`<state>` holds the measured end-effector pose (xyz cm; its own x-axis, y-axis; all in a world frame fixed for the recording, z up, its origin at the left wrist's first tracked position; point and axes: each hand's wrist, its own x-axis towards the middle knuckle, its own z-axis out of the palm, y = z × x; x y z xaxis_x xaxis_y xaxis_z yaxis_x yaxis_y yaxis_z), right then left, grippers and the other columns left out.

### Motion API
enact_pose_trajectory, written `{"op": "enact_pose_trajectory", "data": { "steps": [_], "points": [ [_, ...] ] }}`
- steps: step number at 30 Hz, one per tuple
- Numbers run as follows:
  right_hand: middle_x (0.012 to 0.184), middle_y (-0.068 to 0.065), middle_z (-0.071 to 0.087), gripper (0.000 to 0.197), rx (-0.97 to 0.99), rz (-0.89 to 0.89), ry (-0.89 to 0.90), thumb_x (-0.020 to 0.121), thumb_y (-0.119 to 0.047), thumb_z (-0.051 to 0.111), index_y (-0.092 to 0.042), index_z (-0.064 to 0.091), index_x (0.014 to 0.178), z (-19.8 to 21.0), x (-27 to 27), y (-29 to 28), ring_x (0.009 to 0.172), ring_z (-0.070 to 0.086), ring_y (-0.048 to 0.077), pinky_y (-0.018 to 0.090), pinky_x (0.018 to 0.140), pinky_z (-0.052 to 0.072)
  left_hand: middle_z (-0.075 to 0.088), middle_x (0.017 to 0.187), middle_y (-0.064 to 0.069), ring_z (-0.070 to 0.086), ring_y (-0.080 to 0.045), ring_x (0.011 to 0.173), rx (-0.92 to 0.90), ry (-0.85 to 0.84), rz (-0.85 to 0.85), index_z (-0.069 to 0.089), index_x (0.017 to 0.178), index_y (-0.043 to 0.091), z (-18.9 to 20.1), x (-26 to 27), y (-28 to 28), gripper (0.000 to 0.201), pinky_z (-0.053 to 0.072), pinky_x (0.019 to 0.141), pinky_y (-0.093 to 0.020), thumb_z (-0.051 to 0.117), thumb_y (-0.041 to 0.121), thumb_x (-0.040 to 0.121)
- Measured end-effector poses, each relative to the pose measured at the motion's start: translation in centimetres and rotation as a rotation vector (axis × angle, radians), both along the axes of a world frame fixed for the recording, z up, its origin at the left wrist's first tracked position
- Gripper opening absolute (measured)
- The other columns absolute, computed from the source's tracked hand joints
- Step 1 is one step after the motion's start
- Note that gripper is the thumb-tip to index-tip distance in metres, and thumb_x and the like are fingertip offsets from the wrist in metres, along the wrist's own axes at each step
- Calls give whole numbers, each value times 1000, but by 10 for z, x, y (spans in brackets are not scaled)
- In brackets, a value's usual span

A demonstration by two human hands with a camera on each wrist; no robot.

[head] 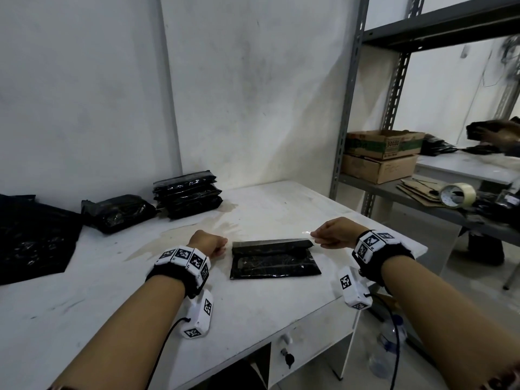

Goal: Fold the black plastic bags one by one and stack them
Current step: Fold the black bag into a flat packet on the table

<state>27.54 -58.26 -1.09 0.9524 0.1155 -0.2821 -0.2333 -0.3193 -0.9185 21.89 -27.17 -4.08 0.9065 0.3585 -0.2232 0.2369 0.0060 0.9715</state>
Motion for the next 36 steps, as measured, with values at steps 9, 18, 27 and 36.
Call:
{"op": "enact_pose_trajectory", "data": {
  "steps": [9, 18, 27, 36],
  "points": [
    [61, 4, 69, 11, -22, -19, 38, 87, -1, 67, -2, 62, 77, -4, -2, -2, 52, 67, 6, 19, 49, 53, 52, 50, -12, 51, -17, 41, 67, 46, -30, 58, 70, -6, -2, 3, -5, 17, 50, 45, -24, 63, -8, 85],
    [65, 4, 70, 10, -37, -5, 34, 89, -2, 65, -2, 63, 79, -6, -1, -4, 54, 67, 5, 20, 54, 55, 53, 51, -13, 50, -17, 37, 117, 73, -29, 57, 65, -5, -4, 5, -6, 22, 48, 47, -25, 64, -6, 85],
    [88, 12, 68, 8, -62, 4, 47, 89, -3, 64, -3, 62, 82, -10, -1, -2, 69, 66, 10, 24, 65, 54, 50, 45, -10, 48, -17, 35, 163, 104, -26, 55, 63, -5, -5, 8, -6, 24, 42, 35, -17, 65, -7, 85],
    [85, 19, 63, 11, -134, 16, 63, 88, -2, 66, 1, 62, 78, -13, -1, 4, 69, 61, 18, 23, 55, 55, 53, 55, -14, 49, -21, 48, 214, 126, -40, 55, 68, -7, -8, 8, -5, 19, 41, 34, -16, 64, -8, 85]
  ]
}}
